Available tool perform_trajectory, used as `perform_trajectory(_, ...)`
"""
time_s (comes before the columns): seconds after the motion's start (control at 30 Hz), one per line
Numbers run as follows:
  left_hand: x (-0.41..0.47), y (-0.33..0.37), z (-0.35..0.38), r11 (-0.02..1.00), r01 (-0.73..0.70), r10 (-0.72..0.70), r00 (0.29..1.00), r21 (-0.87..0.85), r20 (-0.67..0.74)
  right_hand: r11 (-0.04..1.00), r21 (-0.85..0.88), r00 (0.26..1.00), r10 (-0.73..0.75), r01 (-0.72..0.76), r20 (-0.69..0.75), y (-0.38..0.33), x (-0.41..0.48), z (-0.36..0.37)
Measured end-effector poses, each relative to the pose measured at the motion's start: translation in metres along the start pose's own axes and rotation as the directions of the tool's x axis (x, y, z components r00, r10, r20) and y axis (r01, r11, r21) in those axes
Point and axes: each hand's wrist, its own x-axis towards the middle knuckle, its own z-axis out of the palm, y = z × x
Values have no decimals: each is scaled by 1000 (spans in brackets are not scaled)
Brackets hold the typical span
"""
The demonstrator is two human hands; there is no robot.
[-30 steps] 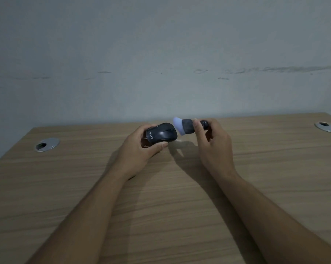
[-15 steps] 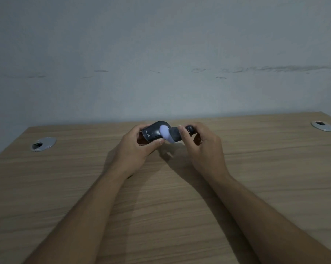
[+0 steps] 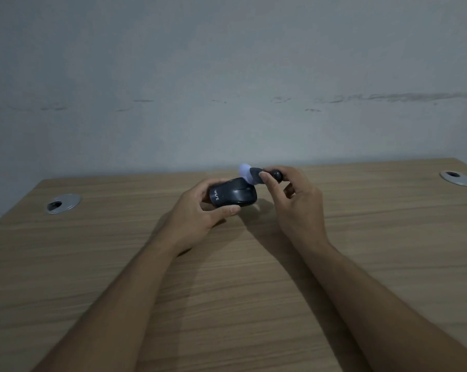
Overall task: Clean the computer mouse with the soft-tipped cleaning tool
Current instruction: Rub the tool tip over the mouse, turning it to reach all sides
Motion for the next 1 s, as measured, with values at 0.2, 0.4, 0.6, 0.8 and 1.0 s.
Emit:
perform_trajectory(0.2,5,-5,-4,1000,26,-27,992,-11,-127,999,-5,997,39,-38,59,6,-1,0)
perform_trajectory(0.4,4,-2,0,976,33,32,955,215,-295,998,-5,998,-62,62,9,-7,-5,2)
perform_trajectory(0.6,4,-2,4,939,-48,164,933,341,-320,989,-85,990,-110,117,84,-2,-6,10)
perform_trajectory(0.8,6,-2,9,919,-102,225,929,382,-293,970,-71,973,-230,232,27,-14,-8,7)
perform_trajectory(1.0,8,-6,-1,911,-110,245,920,397,-306,938,-62,930,-326,340,168,-20,-19,17)
